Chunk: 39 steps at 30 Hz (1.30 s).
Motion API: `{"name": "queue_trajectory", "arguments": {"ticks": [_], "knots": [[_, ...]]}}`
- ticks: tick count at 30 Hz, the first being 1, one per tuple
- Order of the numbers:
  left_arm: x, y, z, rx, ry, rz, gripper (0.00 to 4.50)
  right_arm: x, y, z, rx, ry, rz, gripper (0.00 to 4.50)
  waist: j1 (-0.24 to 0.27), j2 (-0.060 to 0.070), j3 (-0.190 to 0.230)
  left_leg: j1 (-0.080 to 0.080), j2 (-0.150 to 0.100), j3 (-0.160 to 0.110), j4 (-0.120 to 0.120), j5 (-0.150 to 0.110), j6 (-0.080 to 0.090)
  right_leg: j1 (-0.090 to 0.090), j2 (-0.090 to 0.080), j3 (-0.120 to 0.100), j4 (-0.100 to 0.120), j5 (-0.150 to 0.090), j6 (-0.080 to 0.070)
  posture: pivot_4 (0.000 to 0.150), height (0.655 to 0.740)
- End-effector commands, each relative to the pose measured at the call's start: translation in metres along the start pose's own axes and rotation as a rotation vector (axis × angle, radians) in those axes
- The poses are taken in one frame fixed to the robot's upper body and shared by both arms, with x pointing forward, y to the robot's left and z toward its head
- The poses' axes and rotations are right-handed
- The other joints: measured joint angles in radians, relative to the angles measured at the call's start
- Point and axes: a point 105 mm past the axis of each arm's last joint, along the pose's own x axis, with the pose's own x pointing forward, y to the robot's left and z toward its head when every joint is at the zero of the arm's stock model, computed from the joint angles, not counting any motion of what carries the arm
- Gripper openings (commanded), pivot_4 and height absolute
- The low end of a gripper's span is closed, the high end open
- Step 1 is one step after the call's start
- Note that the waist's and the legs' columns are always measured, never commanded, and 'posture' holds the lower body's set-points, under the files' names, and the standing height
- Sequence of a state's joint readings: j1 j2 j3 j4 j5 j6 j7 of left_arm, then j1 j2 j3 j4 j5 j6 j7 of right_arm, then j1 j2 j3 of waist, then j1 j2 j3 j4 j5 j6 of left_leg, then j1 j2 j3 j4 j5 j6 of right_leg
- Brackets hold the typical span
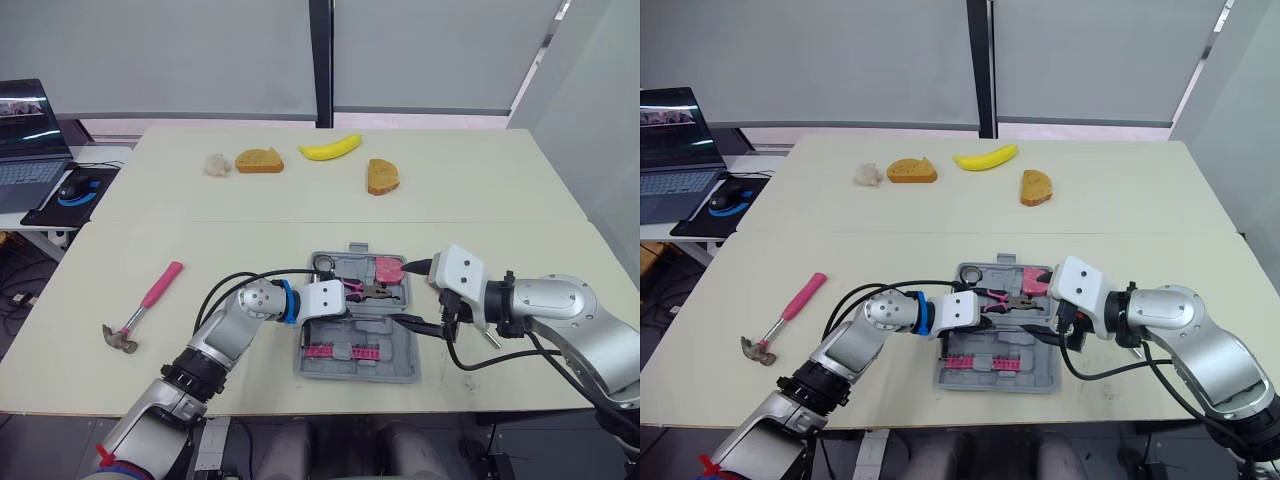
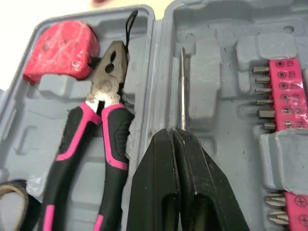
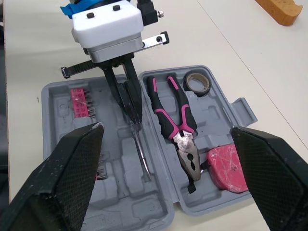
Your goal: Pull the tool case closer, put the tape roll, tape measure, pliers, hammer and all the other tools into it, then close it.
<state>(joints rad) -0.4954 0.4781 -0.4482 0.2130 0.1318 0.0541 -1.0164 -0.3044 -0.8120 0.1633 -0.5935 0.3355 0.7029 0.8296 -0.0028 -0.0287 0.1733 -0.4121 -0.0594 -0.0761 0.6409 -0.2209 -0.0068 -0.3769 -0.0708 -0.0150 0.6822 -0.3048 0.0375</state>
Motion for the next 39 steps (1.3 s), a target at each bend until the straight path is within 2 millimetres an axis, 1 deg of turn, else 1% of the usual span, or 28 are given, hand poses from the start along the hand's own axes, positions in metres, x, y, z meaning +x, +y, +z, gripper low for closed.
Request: {"name": "queue_trajectory", "arguments": {"ticks": [1,9,11,13,16,18,19,20,21,22,24,26,27,28,29,30,31,32,33,34,35,36,38,39], "knots": [[0.004,-0.003,0.001,0.012,-0.003,-0.014,0.07,-0.002,-0.001,0.007,-0.031,-0.024,-0.005,4.50,0.000,0.000,0.000,0.000,0.000,0.000,0.000,0.000,0.000,0.000,0.000,0.000,0.000,0.000,0.000,0.150,0.7400],[0.009,-0.009,-0.003,0.001,0.011,-0.041,0.07,-0.001,-0.002,0.008,-0.030,-0.027,-0.006,4.50,0.000,0.000,0.000,0.000,0.000,-0.001,0.001,0.000,0.000,0.002,0.000,-0.001,0.000,0.000,0.000,0.150,0.7400],[0.010,-0.010,-0.002,0.001,0.005,-0.043,0.07,0.000,-0.002,0.007,-0.031,-0.022,-0.005,4.50,0.000,0.000,0.000,0.000,0.000,-0.001,0.002,0.000,0.000,0.002,0.000,-0.001,0.000,0.000,0.000,0.150,0.7400],[0.008,-0.006,0.002,0.001,-0.017,-0.022,0.07,0.000,-0.002,0.006,-0.030,-0.019,-0.005,4.50,0.000,0.000,0.000,0.000,0.000,-0.001,0.002,0.000,0.000,0.002,0.000,-0.001,0.000,0.000,0.000,0.150,0.7400],[-0.001,0.004,0.013,-0.015,-0.089,0.034,0.07,-0.001,-0.004,0.003,-0.024,-0.020,-0.008,4.50,0.000,0.000,0.000,0.000,0.000,-0.001,0.002,0.000,0.000,0.002,0.000,-0.001,0.000,0.000,0.000,0.150,0.7400],[-0.018,0.017,0.025,-0.061,-0.168,0.092,0.07,-0.003,-0.012,0.000,-0.015,-0.035,-0.040,4.50,0.000,0.000,0.000,0.000,0.000,-0.001,0.002,0.000,0.001,0.002,0.000,-0.001,0.000,0.000,0.000,0.150,0.7400],[-0.024,0.021,0.029,-0.079,-0.194,0.105,0.07,-0.004,-0.016,-0.001,-0.014,-0.041,-0.053,4.50,0.000,0.000,0.000,0.000,0.000,-0.001,0.002,0.000,0.001,0.002,0.000,-0.001,0.000,0.000,0.000,0.150,0.7400],[-0.035,0.027,0.032,-0.095,-0.216,0.127,0.07,-0.007,-0.023,-0.004,-0.019,-0.043,-0.080,4.50,0.000,0.000,0.000,0.000,0.000,-0.001,0.002,0.000,0.001,0.002,0.000,-0.001,0.000,0.000,0.000,0.150,0.7400],[-0.041,0.029,0.033,-0.104,-0.228,0.139,0.07,-0.009,-0.027,-0.006,-0.023,-0.044,-0.097,4.50,0.000,0.000,0.000,0.000,0.000,-0.001,0.002,0.000,0.001,0.002,0.000,-0.001,0.000,0.000,0.000,0.150,0.7400],[-0.051,0.033,0.032,-0.112,-0.234,0.156,0.24,-0.014,-0.031,-0.008,-0.032,-0.046,-0.109,4.50,-0.001,0.000,0.000,0.000,0.000,-0.001,0.002,0.000,0.000,0.002,0.000,-0.001,0.000,0.000,0.000,0.150,0.7400],[-0.071,0.039,0.030,-0.151,-0.247,0.184,0.70,-0.023,-0.038,-0.011,-0.037,-0.064,-0.137,4.50,-0.001,0.000,0.000,0.000,0.000,-0.001,0.002,0.000,0.000,0.002,0.000,-0.001,0.000,0.000,0.000,0.150,0.7400],[-0.100,0.046,0.022,-0.259,-0.275,0.226,1.34,-0.035,-0.044,-0.016,-0.016,-0.071,-0.158,4.50,-0.002,0.000,0.000,0.000,0.000,-0.001,0.002,0.000,0.000,0.001,0.000,-0.001,0.000,0.000,0.000,0.150,0.7400],[-0.110,0.048,0.019,-0.302,-0.287,0.242,1.64,-0.040,-0.045,-0.019,-0.008,-0.069,-0.163,4.50,-0.003,0.000,0.000,0.000,0.000,-0.001,0.002,0.000,0.000,0.001,0.000,-0.001,0.000,0.000,0.000,0.150,0.7400],[-0.124,0.050,0.012,-0.349,-0.289,0.268,1.98,-0.046,-0.048,-0.023,0.005,-0.062,-0.173,4.50,-0.003,0.000,0.000,0.000,0.000,-0.001,0.002,0.000,0.001,0.001,0.000,-0.001,0.000,0.000,0.000,0.150,0.7400],[-0.140,0.053,0.002,-0.384,-0.271,0.305,2.29,-0.055,-0.051,-0.028,0.026,-0.054,-0.192,4.50,-0.004,0.000,0.000,0.000,0.000,-0.001,0.002,0.000,0.001,0.002,0.000,-0.001,0.000,0.000,0.000,0.150,0.7400],[-0.150,0.054,-0.005,-0.404,-0.258,0.328,2.61,-0.060,-0.054,-0.031,0.040,-0.050,-0.204,4.50,-0.005,0.000,0.000,0.000,0.001,-0.001,0.002,0.000,0.001,0.002,0.000,-0.001,0.000,0.000,0.000,0.150,0.7400],[-0.167,0.056,-0.016,-0.435,-0.235,0.372,2.96,-0.071,-0.059,-0.038,0.056,-0.034,-0.236,4.50,-0.004,0.000,0.000,0.000,0.001,-0.001,0.002,0.000,0.001,0.001,0.000,-0.001,0.000,0.000,0.000,0.150,0.7400],[-0.203,0.060,-0.039,-0.500,-0.188,0.488,3.25,-0.093,-0.071,-0.052,0.095,0.000,-0.316,4.50,-0.004,0.000,0.000,0.001,0.001,-0.001,0.002,0.000,0.001,0.002,0.000,-0.001,0.000,0.000,0.000,0.150,0.7400],[-0.228,0.060,-0.053,-0.542,-0.161,0.569,3.60,-0.110,-0.077,-0.061,0.120,0.023,-0.372,4.50,-0.004,0.000,0.000,0.001,0.001,-0.001,0.002,0.000,0.001,0.002,0.000,-0.001,0.000,0.000,0.000,0.150,0.7400],[-0.250,0.059,-0.065,-0.581,-0.142,0.637,3.92,-0.124,-0.081,-0.068,0.136,0.043,-0.414,4.50,-0.005,0.001,0.000,0.001,0.001,-0.001,0.001,-0.001,0.001,0.002,0.000,-0.001,0.000,0.000,0.000,0.150,0.7400],[-0.266,0.058,-0.074,-0.607,-0.127,0.691,4.22,-0.134,-0.083,-0.073,0.143,0.058,-0.441,4.50,-0.005,0.001,0.000,0.001,0.001,0.000,0.001,-0.001,0.002,0.001,0.000,0.000,0.000,0.000,0.000,0.150,0.7400],[-0.277,0.057,-0.082,-0.629,-0.115,0.731,4.49,-0.141,-0.083,-0.077,0.152,0.065,-0.458,4.50,-0.005,0.001,0.000,0.001,0.001,0.001,0.001,-0.002,0.003,0.001,0.000,0.000,-0.001,0.000,0.000,0.150,0.7400],[-0.306,0.050,-0.103,-0.681,-0.075,0.832,4.49,-0.158,-0.087,-0.085,0.179,0.072,-0.514,4.50,-0.004,0.001,0.000,0.002,0.000,0.002,0.001,-0.002,0.004,0.001,0.000,0.001,-0.001,0.000,0.000,0.150,0.7400],[-0.317,0.046,-0.110,-0.700,-0.057,0.867,4.49,-0.164,-0.088,-0.089,0.190,0.076,-0.538,4.50,-0.003,0.001,0.000,0.003,0.000,0.002,0.000,-0.002,0.004,0.003,-0.001,0.001,-0.001,0.000,0.000,0.150,0.7400]]}}
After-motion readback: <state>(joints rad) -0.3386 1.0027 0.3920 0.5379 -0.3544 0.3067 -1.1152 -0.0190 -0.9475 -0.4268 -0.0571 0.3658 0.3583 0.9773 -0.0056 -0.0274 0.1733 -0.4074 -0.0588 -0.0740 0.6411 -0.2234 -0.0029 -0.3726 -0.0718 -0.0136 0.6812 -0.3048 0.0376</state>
